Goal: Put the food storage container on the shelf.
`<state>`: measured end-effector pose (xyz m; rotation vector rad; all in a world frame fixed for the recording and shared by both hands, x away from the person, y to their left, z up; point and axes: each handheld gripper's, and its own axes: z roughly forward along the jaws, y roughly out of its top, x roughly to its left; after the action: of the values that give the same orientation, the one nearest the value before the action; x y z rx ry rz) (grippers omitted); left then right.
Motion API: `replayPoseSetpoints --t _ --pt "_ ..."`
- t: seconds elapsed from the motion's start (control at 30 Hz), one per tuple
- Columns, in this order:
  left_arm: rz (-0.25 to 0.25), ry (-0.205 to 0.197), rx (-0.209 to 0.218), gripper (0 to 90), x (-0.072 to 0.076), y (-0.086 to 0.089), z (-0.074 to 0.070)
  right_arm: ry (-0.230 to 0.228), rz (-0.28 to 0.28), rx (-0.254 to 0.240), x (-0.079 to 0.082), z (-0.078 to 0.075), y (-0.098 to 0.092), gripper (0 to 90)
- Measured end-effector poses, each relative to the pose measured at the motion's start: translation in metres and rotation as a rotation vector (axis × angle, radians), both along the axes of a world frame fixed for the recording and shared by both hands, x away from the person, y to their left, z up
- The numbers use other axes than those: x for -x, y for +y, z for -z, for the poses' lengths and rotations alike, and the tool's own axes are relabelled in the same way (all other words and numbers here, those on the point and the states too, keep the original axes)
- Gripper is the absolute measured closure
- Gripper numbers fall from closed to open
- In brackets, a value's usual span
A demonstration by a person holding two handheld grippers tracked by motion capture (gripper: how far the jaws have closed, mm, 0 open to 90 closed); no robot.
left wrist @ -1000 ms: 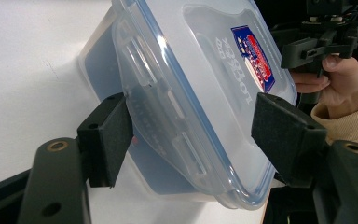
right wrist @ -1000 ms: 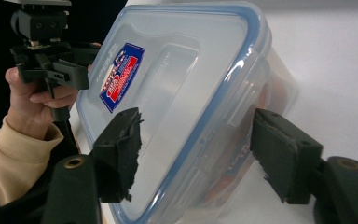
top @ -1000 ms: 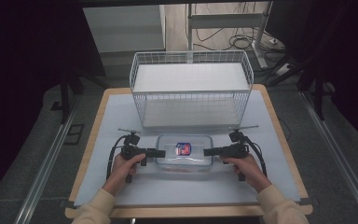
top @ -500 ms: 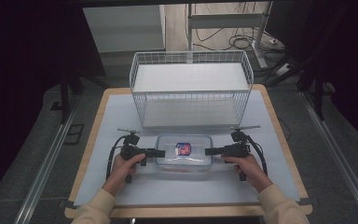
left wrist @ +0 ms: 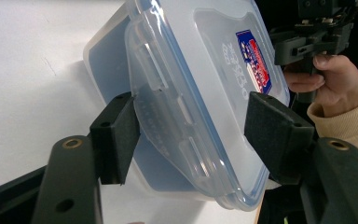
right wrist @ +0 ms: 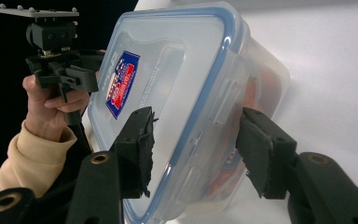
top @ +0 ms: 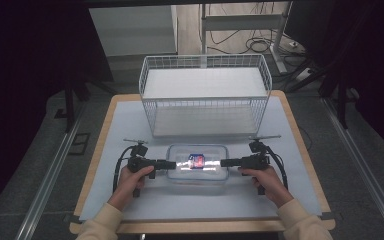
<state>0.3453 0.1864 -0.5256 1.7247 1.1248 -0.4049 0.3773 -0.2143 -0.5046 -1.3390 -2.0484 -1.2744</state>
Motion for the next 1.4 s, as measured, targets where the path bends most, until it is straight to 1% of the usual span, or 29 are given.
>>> replayPoseSetpoints --t 0.03,0.13,0.2,0.27,0.4,0.53,0.6,0.67,0.7,0.8,0.9,1.0,1.1,1.17,1.4 --pt "-0.003 -0.001 0.0 37.1 0.001 0.0 0.0 -0.011 -0.002 0.002 0.001 -0.001 0.0 47.4" --pt "0.009 -0.009 -0.001 38.2 0.002 0.002 -0.001 -0.02 -0.003 0.004 0.003 -0.001 0.001 47.6" --pt "0.004 -0.009 0.014 40.3 0.004 0.004 0.0 -0.027 -0.004 0.003 0.004 -0.002 0.001 48.1" --pt "0.005 -0.01 0.019 42.5 0.006 0.005 0.0 -0.038 -0.004 0.002 0.006 -0.003 0.001 48.5" --pt "0.0 -0.025 0.006 42.9 0.01 0.004 -0.002 -0.061 0.001 0.005 0.01 -0.004 0.001 48.8" --pt "-0.023 -0.045 0.0 44.3 0.016 0.002 -0.005 -0.073 0.013 -0.001 0.016 -0.005 0.001 50.5" --pt "-0.045 -0.057 0.006 45.5 0.021 0.001 -0.008 -0.077 0.018 -0.007 0.019 -0.006 -0.001 51.3" --pt "-0.053 -0.072 -0.004 45.8 0.024 -0.001 -0.01 -0.082 0.024 -0.01 0.021 -0.006 -0.001 51.5" --pt "-0.066 -0.084 -0.008 46.1 0.028 -0.002 -0.012 -0.082 0.029 -0.011 0.022 -0.006 -0.002 51.6" --pt "-0.074 -0.096 -0.016 46.2 0.032 -0.004 -0.014 -0.081 0.033 -0.012 0.023 -0.007 -0.002 51.6" --pt "-0.091 -0.121 -0.022 46.9 0.036 -0.006 -0.018 -0.078 0.05 -0.026 0.025 -0.006 -0.003 51.8" --pt "-0.1 -0.13 -0.023 47.3 0.038 -0.007 -0.02 -0.081 0.057 -0.027 0.027 -0.007 -0.003 51.9" --pt "-0.113 -0.149 -0.022 49.4 0.041 -0.008 -0.022 -0.101 0.061 -0.028 0.029 -0.01 -0.004 52.4" --pt "-0.112 -0.158 -0.03 49.6 0.042 -0.01 -0.024 -0.102 0.062 -0.029 0.029 -0.01 -0.005 52.4" --pt "-0.115 -0.171 -0.036 50.2 0.043 -0.012 -0.026 -0.126 0.068 -0.032 0.031 -0.012 -0.007 52.7"
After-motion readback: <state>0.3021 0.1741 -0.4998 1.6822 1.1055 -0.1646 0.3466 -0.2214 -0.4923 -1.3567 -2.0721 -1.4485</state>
